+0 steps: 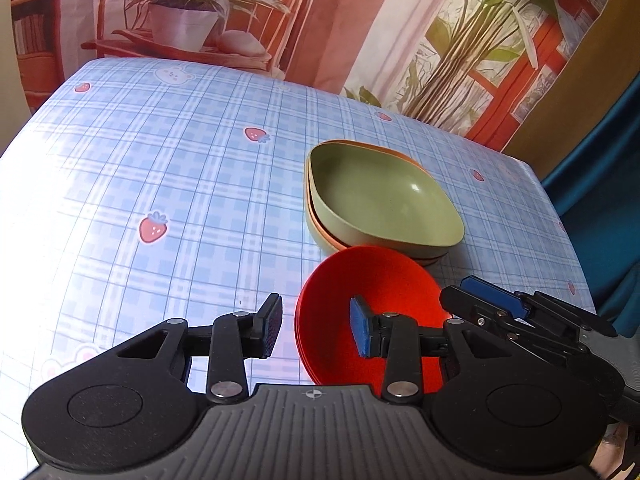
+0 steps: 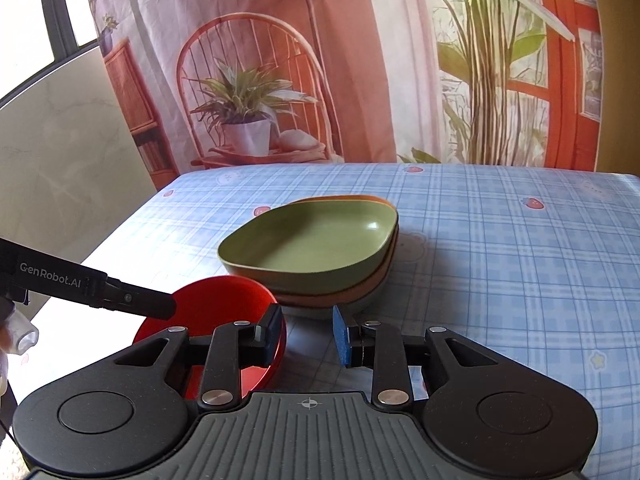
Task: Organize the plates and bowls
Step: 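Grasp the stacked red bowls rim with the left gripper and lift them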
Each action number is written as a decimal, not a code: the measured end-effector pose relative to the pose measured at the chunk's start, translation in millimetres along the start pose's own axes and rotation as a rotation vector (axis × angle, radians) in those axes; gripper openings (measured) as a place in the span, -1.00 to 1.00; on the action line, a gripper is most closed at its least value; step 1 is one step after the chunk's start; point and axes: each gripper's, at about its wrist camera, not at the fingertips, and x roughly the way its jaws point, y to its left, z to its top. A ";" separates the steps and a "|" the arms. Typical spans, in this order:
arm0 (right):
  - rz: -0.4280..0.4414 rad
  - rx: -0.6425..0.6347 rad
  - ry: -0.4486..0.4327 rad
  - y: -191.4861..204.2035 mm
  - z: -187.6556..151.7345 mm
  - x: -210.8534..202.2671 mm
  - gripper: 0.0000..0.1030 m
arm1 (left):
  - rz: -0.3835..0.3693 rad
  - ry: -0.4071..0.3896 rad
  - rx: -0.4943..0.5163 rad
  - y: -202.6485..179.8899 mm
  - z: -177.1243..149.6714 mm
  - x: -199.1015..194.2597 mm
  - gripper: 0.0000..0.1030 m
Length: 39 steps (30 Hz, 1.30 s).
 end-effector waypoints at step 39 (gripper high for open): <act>0.094 -0.032 0.048 18.7 -19.2 0.0 -0.64 | -0.083 0.007 -0.092 11.6 -39.4 3.9 -0.58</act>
